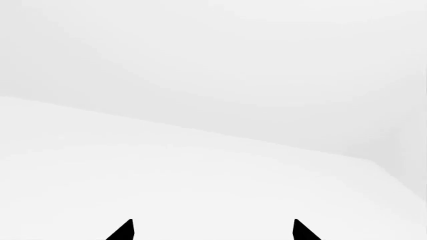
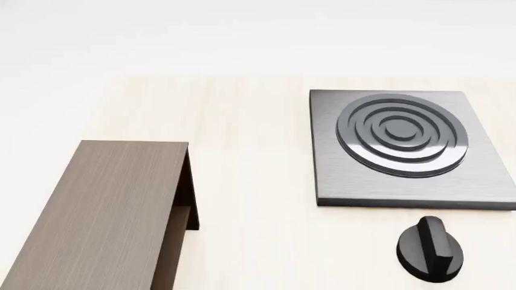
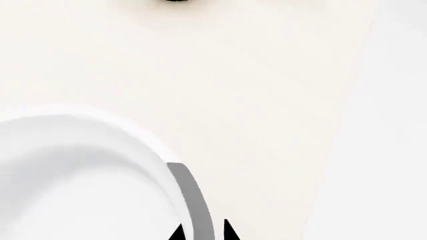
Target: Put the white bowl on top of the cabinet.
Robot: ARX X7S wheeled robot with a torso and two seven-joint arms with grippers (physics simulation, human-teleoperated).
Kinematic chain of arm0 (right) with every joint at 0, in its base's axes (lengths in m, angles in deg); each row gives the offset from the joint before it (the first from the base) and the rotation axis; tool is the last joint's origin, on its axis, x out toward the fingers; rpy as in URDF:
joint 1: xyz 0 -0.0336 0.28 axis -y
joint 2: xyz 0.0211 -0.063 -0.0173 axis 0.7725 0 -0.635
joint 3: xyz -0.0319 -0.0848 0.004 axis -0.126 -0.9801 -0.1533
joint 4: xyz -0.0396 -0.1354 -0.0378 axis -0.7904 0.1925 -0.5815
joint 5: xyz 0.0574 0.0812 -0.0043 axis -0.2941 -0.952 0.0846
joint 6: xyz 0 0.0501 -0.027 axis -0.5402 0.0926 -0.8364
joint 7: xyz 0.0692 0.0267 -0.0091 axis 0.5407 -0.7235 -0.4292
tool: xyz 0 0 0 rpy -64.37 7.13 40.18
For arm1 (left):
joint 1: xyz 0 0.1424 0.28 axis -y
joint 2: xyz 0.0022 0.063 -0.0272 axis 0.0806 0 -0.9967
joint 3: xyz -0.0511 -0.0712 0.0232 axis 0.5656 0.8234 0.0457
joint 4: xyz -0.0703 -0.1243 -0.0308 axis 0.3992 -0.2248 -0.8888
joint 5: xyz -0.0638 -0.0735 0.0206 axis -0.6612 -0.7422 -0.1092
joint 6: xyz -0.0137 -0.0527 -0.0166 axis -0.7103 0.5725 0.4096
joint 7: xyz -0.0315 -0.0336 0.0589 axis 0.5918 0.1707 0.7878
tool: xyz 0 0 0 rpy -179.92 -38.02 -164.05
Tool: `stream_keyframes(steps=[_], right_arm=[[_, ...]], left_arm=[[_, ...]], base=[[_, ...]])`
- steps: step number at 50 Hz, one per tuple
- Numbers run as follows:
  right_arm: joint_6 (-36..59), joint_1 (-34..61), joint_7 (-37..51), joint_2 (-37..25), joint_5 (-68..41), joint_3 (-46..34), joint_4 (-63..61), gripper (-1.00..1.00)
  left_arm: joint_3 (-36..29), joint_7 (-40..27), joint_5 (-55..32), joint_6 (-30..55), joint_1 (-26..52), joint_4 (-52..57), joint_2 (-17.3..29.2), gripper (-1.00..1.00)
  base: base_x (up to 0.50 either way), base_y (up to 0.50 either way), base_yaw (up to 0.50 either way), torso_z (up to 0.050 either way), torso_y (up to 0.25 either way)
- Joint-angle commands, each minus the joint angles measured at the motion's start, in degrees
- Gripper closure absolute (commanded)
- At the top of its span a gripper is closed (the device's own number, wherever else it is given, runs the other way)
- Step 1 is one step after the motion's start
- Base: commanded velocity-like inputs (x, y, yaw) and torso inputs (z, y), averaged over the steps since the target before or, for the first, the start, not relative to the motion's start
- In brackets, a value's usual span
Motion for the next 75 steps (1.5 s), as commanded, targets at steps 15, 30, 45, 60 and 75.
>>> stream_keyframes(steps=[15,30,45,60,75], right_arm=[[-0.99,5.05,5.72,-2.13,-6.24,2.67,-16.64,1.0],[0.08,13.49,10.66,-3.44,-10.9,3.95,-23.49,1.0],[1.49,24.87,15.2,-3.57,-13.68,1.88,-24.35,1.0],[13.19,46.13,12.31,5.25,-9.12,-11.94,-13.85,1.0],[23.31,67.75,12.95,14.25,-7.19,-20.74,0.61,1.0]], left_arm=[[-0.07,0.26,-0.54,-0.56,-0.15,-0.07,0.05,-1.0],[-0.15,0.44,-0.86,-0.88,-0.2,-0.16,0.05,-1.0],[-0.35,0.67,-1.1,-1.09,0.01,-0.57,0.04,-1.0],[-0.23,0.9,-1.66,-1.6,-0.21,-0.69,0.05,-1.0],[-0.14,1.24,-2.32,-2.1,-0.42,-0.78,0.08,-1.0]], base=[[0.0,0.0,0.0,0.0,0.0],[0.0,0.0,0.0,0.0,0.0],[0.0,0.0,0.0,0.0,0.001],[0.0,0.0,0.0,0.0,0.001],[0.0,0.0,0.0,0.0,0.001]])
